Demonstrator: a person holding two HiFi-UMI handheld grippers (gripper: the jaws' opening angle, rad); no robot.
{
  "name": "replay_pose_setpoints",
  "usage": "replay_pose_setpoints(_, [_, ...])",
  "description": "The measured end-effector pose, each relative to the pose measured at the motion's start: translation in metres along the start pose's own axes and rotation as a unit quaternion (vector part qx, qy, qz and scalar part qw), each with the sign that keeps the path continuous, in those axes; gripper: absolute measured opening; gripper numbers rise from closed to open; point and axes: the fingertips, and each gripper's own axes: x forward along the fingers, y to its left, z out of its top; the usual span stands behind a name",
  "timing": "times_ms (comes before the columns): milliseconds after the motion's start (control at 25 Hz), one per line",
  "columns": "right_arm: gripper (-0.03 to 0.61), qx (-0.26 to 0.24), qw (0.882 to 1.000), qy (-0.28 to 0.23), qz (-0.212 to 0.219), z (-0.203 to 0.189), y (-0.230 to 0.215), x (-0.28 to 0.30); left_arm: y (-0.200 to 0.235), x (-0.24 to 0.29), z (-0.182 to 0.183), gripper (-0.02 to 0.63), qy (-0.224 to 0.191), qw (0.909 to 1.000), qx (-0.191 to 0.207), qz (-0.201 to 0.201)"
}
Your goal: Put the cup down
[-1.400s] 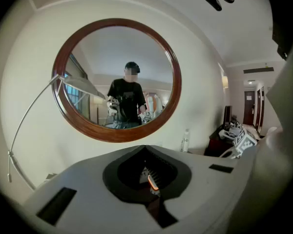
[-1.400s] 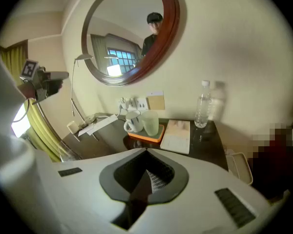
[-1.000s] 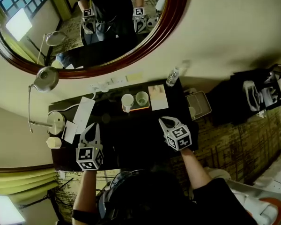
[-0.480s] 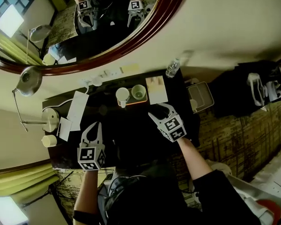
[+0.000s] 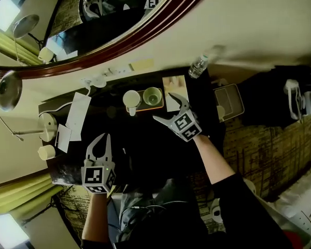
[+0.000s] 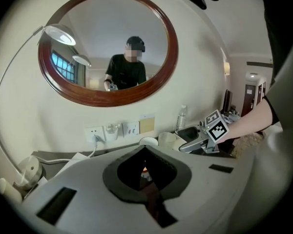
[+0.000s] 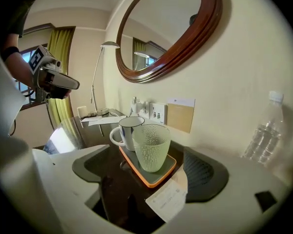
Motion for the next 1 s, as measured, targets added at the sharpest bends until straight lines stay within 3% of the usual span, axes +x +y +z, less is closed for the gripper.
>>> replay_pose_setpoints(280, [0.502, -0.048, 0.998, -0.02, 0.028, 0.006, -0.01, 0.039, -0.011, 0.019, -0.001, 0.005, -0.009, 0.9991, -0.038, 0.014])
replay_pose_setpoints(480, [0.494, -0.066, 0.996, -0.027, 0.046, 0.009, -0.013, 0.052, -0.014, 0.02, -0.016, 0.005, -0.002, 0.9993, -0.035, 0.016])
replay_pose_setpoints(1000, [0.383, -0.088, 0.994, -0.027, 0.056, 0.006, -0.008, 0.065, 0.002, 0.007, -0.044, 0.005, 0.013, 0.9982, -0.029, 0.05])
